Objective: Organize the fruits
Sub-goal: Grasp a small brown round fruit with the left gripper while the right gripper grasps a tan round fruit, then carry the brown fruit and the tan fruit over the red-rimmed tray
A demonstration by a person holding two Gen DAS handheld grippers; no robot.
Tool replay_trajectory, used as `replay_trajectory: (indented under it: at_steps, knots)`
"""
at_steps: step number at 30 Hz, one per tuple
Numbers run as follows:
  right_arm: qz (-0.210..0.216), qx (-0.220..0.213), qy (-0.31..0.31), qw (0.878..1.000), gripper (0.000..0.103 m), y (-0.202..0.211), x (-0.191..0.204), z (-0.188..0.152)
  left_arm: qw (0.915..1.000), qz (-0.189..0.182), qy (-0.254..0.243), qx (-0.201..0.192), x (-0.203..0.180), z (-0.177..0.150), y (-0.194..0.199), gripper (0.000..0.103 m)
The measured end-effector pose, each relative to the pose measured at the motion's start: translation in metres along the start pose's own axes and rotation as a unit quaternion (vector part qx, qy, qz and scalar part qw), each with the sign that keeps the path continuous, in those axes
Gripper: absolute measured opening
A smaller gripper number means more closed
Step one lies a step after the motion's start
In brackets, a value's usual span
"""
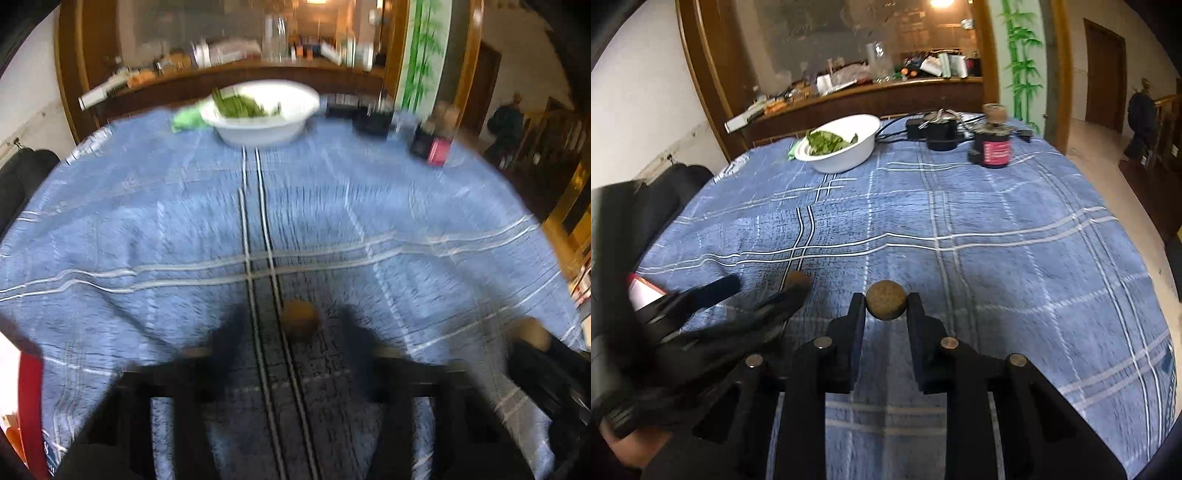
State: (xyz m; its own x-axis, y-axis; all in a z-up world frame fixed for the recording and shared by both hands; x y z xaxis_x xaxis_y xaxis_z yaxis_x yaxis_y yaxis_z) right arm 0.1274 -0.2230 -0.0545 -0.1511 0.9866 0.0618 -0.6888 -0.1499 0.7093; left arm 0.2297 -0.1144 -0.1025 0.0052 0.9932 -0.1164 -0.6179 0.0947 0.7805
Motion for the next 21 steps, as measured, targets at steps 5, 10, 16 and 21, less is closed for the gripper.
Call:
replay_trajectory:
  at_steps: [5,10,16,21]
  knots:
    - [0.006,-0.004,0.000,1.000,0.024,0.013,0.002,-0.009,0.9999,-0.002,0.004,0.009,0.007,-0.011,0.017,0.020]
    - [0.022,-0.004,0.004,1.000,0.024,0.020,0.016,-0.019,0.9999,-0.001,0.014,0.001,0.028,-0.040,0.062,0.020]
    - [0.058,0.002,0.023,0.998,0.024,0.022,0.056,-0.035,0.9997,0.000,0.026,-0.003,0.050,-0.073,0.102,0.020]
    - [0.078,0.012,0.047,0.996,0.024,0.020,0.092,-0.047,0.9991,0.004,0.042,-0.007,0.077,-0.092,0.123,0.020]
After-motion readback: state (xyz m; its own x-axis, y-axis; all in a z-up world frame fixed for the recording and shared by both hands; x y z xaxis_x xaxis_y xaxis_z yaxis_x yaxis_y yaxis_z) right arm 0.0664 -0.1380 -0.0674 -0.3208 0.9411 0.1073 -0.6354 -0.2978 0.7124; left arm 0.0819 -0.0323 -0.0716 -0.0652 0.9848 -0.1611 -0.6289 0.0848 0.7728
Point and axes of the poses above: each gripper's, at about its wrist camera, not at the fingertips, and y roughly against the way its jaws point, x to its left, z to its top, the point moved 7 cm from there along -y, roughly the way its jaws point, and after that the axes turned 10 degrees about y, right-handed, at the moved point
